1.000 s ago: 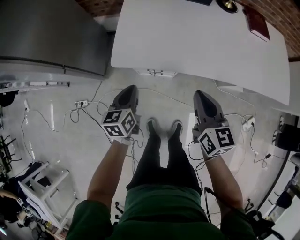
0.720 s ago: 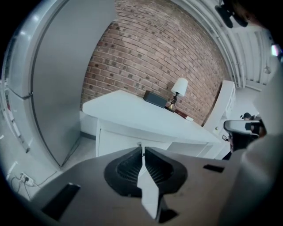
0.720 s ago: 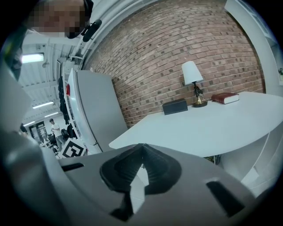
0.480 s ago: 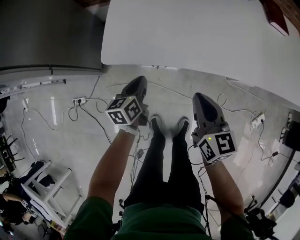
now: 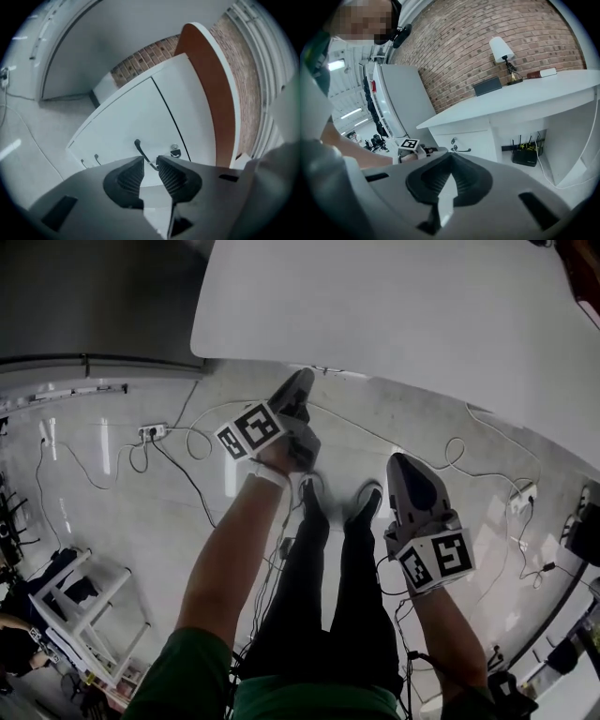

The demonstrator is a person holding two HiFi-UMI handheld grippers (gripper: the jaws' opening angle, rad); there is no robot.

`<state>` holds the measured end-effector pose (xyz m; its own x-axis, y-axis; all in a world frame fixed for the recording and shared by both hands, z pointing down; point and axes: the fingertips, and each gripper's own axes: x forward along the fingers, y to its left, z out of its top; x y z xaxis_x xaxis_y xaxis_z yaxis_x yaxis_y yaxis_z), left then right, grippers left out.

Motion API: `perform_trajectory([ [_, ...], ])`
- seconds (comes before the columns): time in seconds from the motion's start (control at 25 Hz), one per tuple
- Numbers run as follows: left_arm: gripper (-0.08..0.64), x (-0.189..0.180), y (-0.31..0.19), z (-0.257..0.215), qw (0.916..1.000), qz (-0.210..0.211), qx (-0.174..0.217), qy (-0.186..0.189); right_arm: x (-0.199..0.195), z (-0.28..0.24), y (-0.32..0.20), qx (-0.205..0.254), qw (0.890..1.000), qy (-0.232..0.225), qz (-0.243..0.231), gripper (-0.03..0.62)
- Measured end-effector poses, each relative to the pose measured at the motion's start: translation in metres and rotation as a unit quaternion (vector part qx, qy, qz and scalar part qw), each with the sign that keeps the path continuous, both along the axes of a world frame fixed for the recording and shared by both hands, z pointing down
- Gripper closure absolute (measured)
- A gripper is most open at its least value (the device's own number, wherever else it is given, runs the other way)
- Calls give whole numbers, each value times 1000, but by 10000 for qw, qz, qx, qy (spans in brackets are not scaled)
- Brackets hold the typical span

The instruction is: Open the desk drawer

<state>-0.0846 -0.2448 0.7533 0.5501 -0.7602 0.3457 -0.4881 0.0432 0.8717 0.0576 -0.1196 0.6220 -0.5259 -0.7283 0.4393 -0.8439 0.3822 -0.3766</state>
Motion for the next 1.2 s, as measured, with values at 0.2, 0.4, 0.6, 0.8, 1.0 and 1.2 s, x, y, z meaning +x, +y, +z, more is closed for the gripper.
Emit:
perform_trajectory([
  [0.2, 471, -4, -18, 22, 9970, -518, 26, 580, 4, 25, 14, -194, 9998, 25, -86, 592],
  [0.4, 469, 13, -39, 28, 9929, -598, 147, 1018, 17, 47, 17, -358, 9993, 23, -50, 592],
  [0.6, 469, 15, -39, 33, 9926, -644, 38, 1030, 14, 52, 28, -443, 9990, 10, -56, 592],
  [0.8, 470, 22, -48, 33, 9891, -831, 73, 1212, 16, 57, 35, -543, 9984, 12, -125, 592],
  [1.0, 504, 21, -47, 34, 9869, -908, 149, 1322, 11, 63, 43, -638, 9977, -23, -217, 591],
  [1.2, 520, 19, -48, 32, 9868, -985, 262, 1256, 5, 66, 46, -716, 9971, -42, -262, 591],
])
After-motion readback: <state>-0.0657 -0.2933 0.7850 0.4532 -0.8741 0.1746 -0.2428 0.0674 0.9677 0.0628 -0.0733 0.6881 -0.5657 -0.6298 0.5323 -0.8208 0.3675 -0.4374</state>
